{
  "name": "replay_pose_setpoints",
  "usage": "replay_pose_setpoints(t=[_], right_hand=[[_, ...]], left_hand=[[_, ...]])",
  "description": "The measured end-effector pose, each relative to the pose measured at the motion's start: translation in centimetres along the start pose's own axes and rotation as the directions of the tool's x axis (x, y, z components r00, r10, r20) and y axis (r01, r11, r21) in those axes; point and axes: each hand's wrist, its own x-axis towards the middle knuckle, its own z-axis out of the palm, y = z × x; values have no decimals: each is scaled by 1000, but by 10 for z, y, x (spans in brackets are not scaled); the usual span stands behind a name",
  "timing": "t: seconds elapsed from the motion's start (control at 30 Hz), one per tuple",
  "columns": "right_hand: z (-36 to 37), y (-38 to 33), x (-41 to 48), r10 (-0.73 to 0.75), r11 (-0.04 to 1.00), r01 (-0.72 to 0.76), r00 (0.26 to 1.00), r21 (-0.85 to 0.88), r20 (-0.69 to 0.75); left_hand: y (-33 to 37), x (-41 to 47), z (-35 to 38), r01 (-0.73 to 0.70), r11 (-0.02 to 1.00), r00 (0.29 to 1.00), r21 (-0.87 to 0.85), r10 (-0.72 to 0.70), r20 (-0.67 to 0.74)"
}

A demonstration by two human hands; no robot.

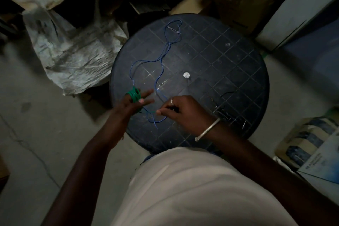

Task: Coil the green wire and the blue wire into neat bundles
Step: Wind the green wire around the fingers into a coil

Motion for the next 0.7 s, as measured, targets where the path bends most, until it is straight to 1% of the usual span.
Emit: replay_pose_setpoints(t=[0.07, 0.17, 0.23, 0.3, 0.33, 0.37, 0.43, 0.5, 0.57, 0.63, 0.7], right_hand=[[-1, 0, 3, -14, 999, 17, 996, 36, -91], [3, 2, 3, -55, 994, 72, 982, 84, -182], [5, 3, 3, -114, 985, 135, 975, 107, -188], [5, 3, 4, -157, 978, 176, 974, 111, -162], [4, 3, 4, -168, 977, 185, 974, 104, -150], [3, 3, 5, -173, 977, 188, 974, 99, -147], [2, 4, 5, -161, 977, 182, 971, 114, -175], [0, 6, 6, -126, 978, 161, 961, 131, -245], [-1, 9, 8, -72, 979, 127, 946, 159, -316], [-3, 13, 9, -13, 977, 88, 933, 192, -359], [-6, 21, 10, 73, 964, 26, 932, 264, -356]], left_hand=[[-2, 0, 6, 35, 993, 999, 109, -32, -27], [0, 0, 15, 45, 984, 996, 173, -32, -78], [0, 1, 21, 72, 973, 984, 218, -34, -176], [-4, 1, 29, 91, 958, 965, 271, -18, -260], [-7, 2, 33, 101, 967, 955, 234, -28, -295], [-11, 3, 34, 119, 980, 946, 158, -63, -317], [-18, 8, 33, 139, 990, 945, 38, -121, -303], [-24, 11, 33, 132, 991, 972, -28, -135, -194], [-27, 14, 35, 124, 974, 986, -191, -143, -88], [-27, 16, 38, 151, 909, 984, -389, -177, -31], [-26, 20, 39, 199, 851, 975, -487, -224, 7]])
